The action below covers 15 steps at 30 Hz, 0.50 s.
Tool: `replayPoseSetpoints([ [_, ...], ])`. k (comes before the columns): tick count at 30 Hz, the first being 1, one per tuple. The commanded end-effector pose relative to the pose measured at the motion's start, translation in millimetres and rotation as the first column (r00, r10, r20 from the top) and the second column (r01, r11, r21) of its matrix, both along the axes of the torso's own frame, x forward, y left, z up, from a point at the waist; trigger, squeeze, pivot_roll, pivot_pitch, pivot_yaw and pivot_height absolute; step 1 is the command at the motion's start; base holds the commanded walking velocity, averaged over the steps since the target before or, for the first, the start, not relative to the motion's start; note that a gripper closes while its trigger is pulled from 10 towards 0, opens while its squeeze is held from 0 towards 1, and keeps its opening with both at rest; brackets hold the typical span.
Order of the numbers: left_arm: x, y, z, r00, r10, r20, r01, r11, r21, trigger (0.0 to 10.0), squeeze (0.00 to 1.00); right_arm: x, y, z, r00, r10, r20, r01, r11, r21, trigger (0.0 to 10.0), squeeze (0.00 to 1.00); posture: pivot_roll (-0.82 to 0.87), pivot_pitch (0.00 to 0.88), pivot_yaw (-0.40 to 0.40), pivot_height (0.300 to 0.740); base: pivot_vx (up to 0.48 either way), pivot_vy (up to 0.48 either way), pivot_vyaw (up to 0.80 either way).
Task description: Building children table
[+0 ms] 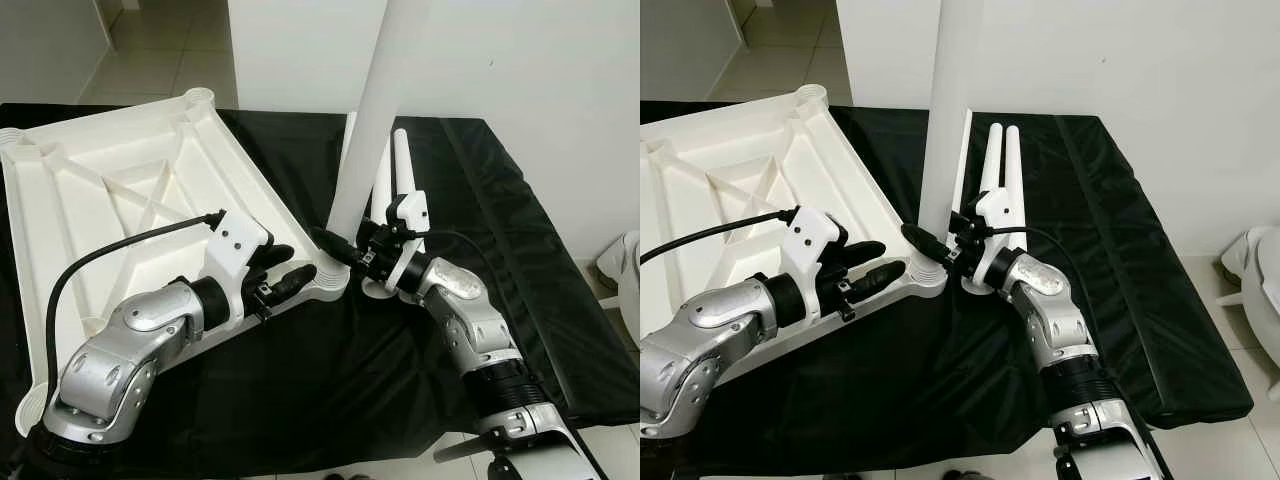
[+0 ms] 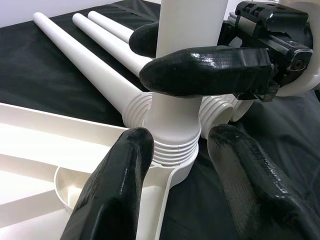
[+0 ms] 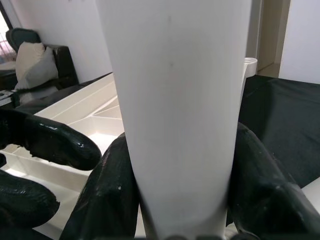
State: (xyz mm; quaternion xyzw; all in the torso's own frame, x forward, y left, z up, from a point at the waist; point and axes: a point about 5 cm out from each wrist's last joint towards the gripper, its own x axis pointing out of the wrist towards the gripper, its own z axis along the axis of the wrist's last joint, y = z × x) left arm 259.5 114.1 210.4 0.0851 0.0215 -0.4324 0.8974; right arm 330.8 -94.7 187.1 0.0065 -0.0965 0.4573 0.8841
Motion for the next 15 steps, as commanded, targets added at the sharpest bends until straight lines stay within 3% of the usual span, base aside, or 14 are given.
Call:
replayPoseSetpoints([
  [1,-1.6,0.7,0.5,1.0,0.018,0.002,-0.018,1.0,-0.005,10.0,0.0,-1.4,-5.3,-40.0,0.976,-0.04,-0.212,0.04,0.999,-0.005,10.0,0.0,0.01,0.139,-0.049,0.74,0.0,0.0,0.0],
  [15,-1.7,0.2,0.6,1.0,0.019,0.001,-0.019,1.0,-0.008,10.0,0.0,-2.8,-2.4,-47.1,0.977,-0.074,-0.2,0.06,0.996,-0.073,10.0,0.0,0.01,0.126,-0.056,0.74,0.0,0.0,0.0],
])
